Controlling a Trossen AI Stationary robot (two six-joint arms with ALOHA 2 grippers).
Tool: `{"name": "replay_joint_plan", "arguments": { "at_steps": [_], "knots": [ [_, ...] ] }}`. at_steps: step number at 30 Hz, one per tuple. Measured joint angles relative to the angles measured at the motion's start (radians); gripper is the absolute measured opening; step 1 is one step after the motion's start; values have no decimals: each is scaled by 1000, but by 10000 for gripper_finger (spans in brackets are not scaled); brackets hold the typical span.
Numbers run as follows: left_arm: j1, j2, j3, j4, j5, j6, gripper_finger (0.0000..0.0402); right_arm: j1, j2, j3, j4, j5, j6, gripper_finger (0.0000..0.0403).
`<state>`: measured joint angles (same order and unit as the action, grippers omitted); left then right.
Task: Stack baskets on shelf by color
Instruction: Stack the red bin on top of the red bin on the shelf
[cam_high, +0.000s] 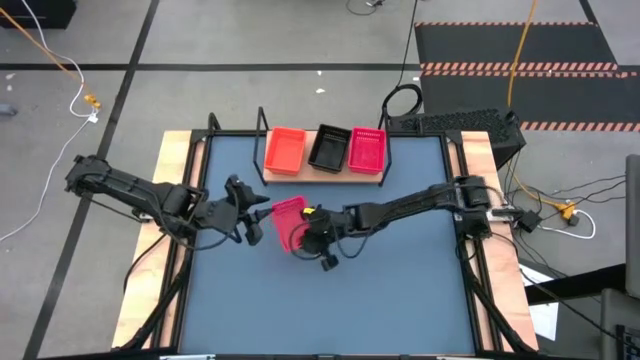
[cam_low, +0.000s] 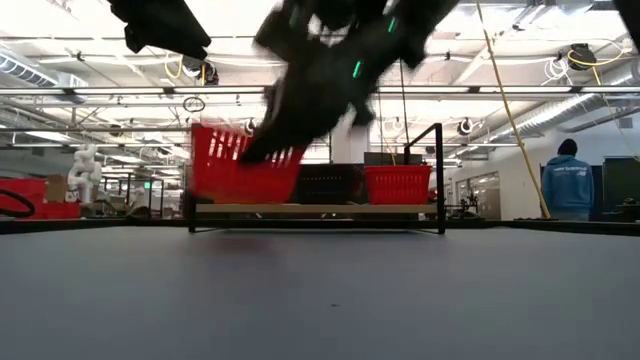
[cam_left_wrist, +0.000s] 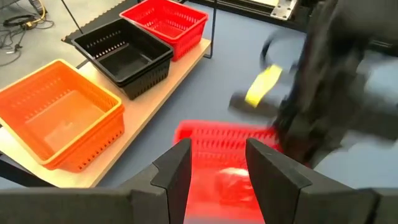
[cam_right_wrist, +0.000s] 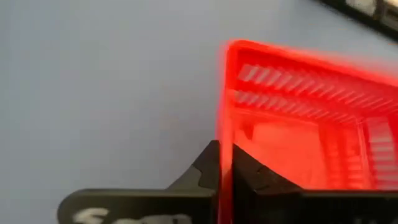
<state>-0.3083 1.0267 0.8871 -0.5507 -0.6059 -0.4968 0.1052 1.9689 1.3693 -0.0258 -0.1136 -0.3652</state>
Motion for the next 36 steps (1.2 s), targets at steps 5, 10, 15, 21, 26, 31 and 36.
{"name": "replay_joint_plan", "arguments": {
  "at_steps": [5, 10, 15, 21, 26, 31, 36],
  "knots": [
    [-33, 0, 0, -3, 0, -10, 152, 14, -225, 0, -218, -75, 55, 3],
    [-54, 0, 0, -1, -11, 0, 152, 13, -449, -3, -343, 51, 30, 1],
    [-57, 0, 0, -1, -70, 24, 152, -69, -566, -60, -351, 390, -44, 1],
    [-62, 0, 0, -3, -77, 9, 152, -269, -586, -201, -350, 405, -97, 1],
    [-81, 0, 0, -13, -77, -13, 152, -383, -585, -312, -299, 401, -144, 0],
    [-87, 0, 0, -16, -77, -10, 152, -432, -585, -342, -314, 370, -150, 0],
    [-77, 0, 0, -17, -77, -6, 152, -453, -586, -342, -360, 340, -153, 0]
  ]
}}
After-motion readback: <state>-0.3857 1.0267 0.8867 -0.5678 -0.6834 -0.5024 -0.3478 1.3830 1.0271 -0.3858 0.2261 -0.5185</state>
